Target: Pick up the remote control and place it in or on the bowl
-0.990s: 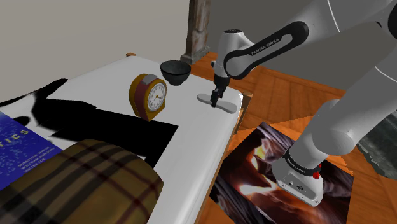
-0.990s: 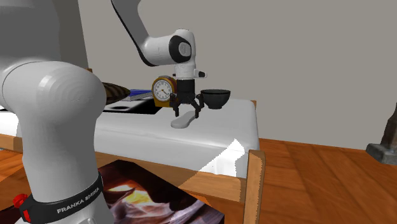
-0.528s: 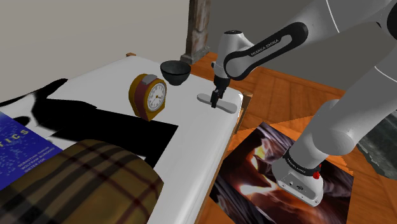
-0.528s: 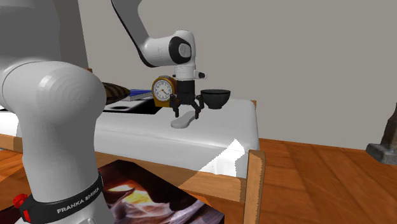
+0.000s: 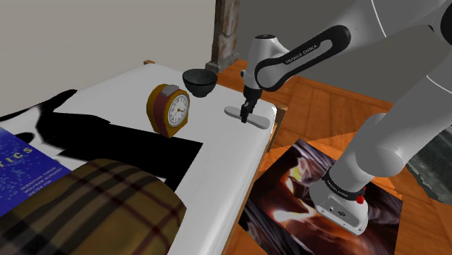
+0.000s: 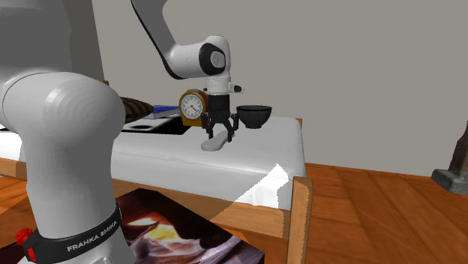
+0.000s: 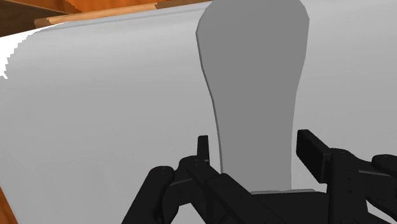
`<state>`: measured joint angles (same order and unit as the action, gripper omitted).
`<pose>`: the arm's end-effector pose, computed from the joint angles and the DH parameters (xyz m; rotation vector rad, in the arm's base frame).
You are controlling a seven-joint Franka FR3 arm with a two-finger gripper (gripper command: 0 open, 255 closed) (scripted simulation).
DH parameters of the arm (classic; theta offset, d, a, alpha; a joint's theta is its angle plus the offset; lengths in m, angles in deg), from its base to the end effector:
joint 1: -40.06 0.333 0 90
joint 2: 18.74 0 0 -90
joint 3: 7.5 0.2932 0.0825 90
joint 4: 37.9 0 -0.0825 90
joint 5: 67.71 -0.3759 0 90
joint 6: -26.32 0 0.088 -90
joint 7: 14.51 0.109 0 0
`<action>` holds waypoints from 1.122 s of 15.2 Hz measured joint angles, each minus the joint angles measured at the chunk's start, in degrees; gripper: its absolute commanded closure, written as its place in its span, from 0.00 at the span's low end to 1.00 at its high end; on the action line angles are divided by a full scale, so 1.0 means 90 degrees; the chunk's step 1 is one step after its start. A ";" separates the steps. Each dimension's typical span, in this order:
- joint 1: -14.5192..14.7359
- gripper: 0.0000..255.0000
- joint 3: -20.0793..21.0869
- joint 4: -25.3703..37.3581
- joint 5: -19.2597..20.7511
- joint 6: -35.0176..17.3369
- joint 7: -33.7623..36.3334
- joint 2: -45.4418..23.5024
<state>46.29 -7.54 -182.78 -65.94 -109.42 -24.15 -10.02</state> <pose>0.4416 0.0475 0.3117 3.0857 0.4640 -0.0124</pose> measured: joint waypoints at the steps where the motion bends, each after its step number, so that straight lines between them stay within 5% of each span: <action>1: 0.0000 1.00 0.0000 0.0000 0.0000 -0.0001 0.0000 0.0000; 17: 0.0014 1.00 0.0009 0.0569 -0.0034 0.1326 -0.0027 0.0761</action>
<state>46.42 -7.47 -177.66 -66.25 -97.48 -24.39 -3.17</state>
